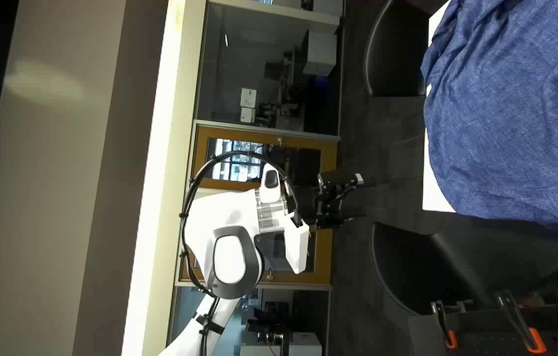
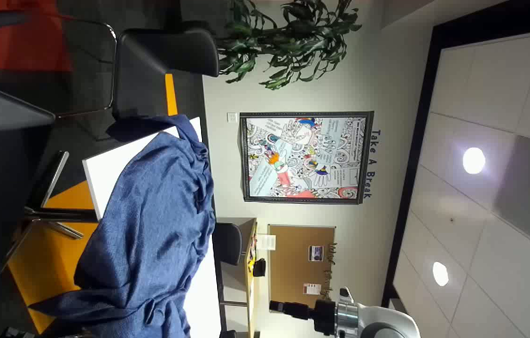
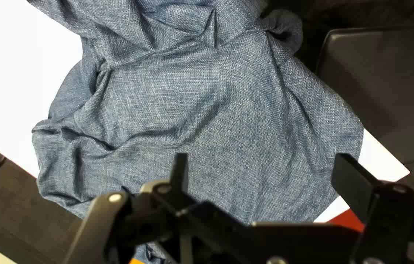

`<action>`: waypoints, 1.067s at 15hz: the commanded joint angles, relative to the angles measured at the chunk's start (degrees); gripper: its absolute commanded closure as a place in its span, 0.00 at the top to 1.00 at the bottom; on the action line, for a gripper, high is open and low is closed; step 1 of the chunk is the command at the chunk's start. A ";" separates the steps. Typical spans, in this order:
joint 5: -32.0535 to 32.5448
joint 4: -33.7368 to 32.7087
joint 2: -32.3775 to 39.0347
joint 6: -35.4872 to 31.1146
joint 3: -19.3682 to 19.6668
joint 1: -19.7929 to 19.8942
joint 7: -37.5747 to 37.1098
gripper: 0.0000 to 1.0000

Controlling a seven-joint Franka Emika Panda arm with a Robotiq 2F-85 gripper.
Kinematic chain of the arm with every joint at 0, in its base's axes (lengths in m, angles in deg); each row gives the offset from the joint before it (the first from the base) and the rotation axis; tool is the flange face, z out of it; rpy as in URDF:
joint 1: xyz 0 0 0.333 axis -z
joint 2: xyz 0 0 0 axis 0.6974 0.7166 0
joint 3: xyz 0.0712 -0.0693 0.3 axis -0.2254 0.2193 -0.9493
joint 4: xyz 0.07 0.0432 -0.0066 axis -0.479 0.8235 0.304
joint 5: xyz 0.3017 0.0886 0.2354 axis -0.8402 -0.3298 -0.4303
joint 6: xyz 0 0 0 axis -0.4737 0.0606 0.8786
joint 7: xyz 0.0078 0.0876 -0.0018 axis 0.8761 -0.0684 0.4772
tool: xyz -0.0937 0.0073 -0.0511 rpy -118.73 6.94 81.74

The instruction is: Gather the cloth

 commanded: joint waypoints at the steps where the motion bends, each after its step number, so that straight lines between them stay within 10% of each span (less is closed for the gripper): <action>1: -0.36 -0.08 0.05 0.10 -0.43 0.42 0.25 1.00; 5: -0.36 -0.08 0.06 0.10 -0.43 0.42 0.25 1.00; 11: -4.74 -3.06 13.85 -16.57 4.03 -2.60 4.04 1.00; 16: -26.01 -6.09 25.85 -17.02 9.26 -9.71 23.51 1.00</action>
